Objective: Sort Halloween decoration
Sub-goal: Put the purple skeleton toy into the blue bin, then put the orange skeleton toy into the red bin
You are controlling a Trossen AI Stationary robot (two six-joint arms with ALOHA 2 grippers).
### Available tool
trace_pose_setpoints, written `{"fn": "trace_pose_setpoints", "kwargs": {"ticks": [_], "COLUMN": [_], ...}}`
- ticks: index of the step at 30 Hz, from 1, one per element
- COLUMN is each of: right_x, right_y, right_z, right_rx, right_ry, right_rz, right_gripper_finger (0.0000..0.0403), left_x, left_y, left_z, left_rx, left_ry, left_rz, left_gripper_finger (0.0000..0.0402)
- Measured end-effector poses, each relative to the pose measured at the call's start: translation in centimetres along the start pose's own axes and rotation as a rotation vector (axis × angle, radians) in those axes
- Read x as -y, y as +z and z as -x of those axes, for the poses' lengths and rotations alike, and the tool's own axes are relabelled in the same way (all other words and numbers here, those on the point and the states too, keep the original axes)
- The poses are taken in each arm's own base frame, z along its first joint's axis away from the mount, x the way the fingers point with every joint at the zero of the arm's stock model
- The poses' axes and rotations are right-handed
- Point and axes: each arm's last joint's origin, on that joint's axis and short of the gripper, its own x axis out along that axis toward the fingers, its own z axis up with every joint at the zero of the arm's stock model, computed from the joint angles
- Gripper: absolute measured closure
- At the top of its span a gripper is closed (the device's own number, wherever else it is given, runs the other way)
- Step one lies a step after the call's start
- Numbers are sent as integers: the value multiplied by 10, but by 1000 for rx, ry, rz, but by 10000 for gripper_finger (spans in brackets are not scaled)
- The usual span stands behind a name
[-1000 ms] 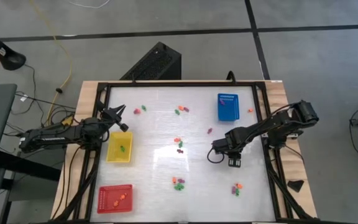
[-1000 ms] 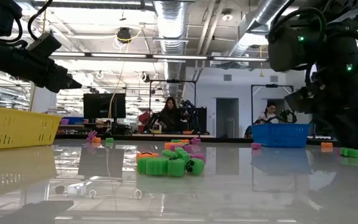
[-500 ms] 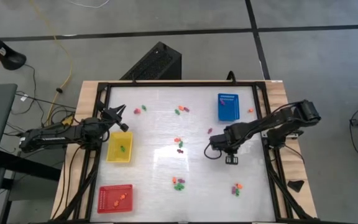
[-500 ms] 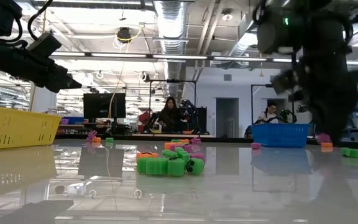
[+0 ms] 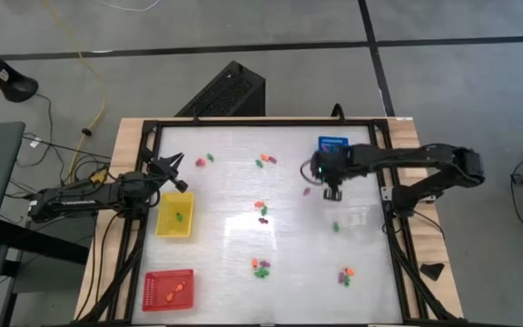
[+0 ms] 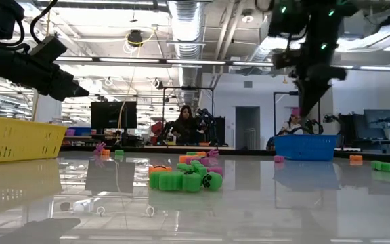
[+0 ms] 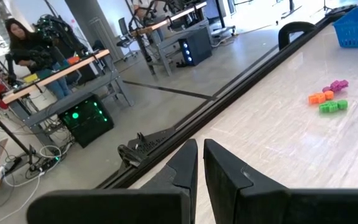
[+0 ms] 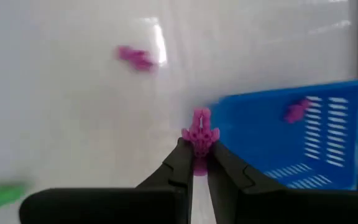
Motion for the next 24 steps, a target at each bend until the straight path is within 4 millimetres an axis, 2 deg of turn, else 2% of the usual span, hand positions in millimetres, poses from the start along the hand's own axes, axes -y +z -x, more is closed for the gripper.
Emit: {"fn": "trace_pose_setpoints", "kwargs": {"ticks": [6,11,19,24], "right_x": [38,56,60,56], "right_y": [-1,-2,-2,1], "right_z": [-22,-36,-40,-37], "right_rx": [-72,-106,-106,-73], "right_ry": [-44,-61,-58,-59], "right_rz": [-89,-160,-168,-161], "right_gripper_finger": [320,276,194,176], "left_x": [0,0,0,0], "left_y": [0,0,0,0], "left_z": [0,0,0,0], "left_rx": [0,0,0,0], "left_ry": [0,0,0,0], "left_rz": [0,0,0,0], "left_gripper_finger": [384,384,384,384]}}
